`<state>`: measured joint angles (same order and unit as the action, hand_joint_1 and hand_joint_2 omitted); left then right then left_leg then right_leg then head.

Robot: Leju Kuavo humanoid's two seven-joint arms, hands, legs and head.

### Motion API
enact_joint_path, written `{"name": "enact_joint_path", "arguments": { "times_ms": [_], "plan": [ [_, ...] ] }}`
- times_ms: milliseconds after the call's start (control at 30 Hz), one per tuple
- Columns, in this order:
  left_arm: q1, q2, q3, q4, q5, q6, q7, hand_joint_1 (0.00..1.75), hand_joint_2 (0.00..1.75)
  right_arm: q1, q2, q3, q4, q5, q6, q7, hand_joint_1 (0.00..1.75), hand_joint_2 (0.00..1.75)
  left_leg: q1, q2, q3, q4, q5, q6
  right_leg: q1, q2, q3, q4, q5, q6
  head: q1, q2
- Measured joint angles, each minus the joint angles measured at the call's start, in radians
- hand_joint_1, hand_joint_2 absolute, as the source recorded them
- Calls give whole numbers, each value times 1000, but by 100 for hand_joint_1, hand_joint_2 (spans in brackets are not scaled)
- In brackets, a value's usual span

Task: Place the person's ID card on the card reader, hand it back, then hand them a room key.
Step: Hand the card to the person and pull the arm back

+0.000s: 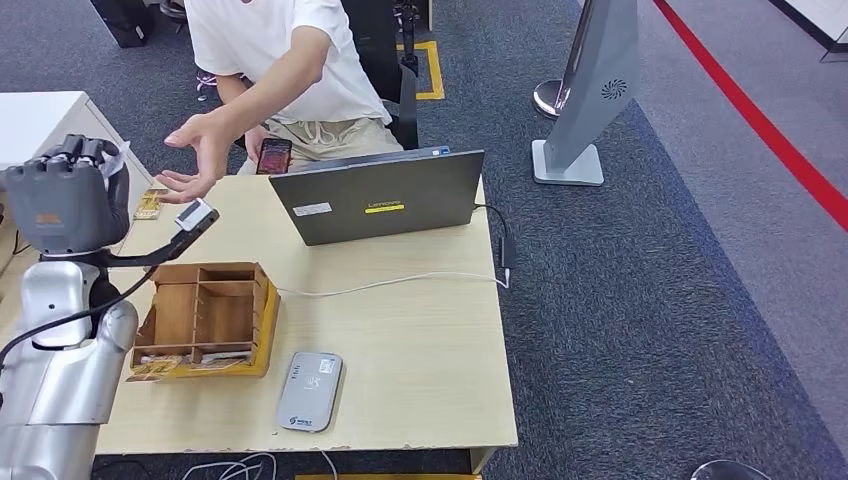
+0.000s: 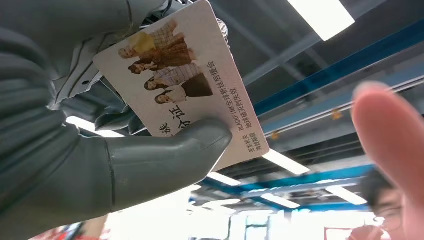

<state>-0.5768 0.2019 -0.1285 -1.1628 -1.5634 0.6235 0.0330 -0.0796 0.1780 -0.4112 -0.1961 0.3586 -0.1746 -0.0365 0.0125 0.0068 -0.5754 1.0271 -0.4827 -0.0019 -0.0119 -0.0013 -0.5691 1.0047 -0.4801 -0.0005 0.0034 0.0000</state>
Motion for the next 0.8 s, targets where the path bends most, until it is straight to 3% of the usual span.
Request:
{"name": "enact_joint_path", "arguments": {
  "times_ms": [233, 700, 800],
  "plan": [
    [-79, 10, 13, 149, -5, 15, 18, 175, 175, -5, 2, 5, 0, 0, -3, 0, 0, 175, -1, 0, -1, 0, 0, 0, 0, 1, 0, 0, 0, 0, 1, 0],
    [-91, 1, 10, 202, -6, -8, 48, 175, 175, -6, 4, 5, 0, 0, -4, 1, 0, 175, -1, 8, -2, 0, -1, 0, 0, 8, -5, 0, 0, 0, 0, 0],
    [-91, -6, -6, 202, -7, -24, 66, 44, 175, -7, 4, 5, 0, 0, -5, 2, 0, 175, -1, 8, -3, 0, -2, 0, 0, 8, -6, 0, 0, 0, 0, 0]
  ]
}}
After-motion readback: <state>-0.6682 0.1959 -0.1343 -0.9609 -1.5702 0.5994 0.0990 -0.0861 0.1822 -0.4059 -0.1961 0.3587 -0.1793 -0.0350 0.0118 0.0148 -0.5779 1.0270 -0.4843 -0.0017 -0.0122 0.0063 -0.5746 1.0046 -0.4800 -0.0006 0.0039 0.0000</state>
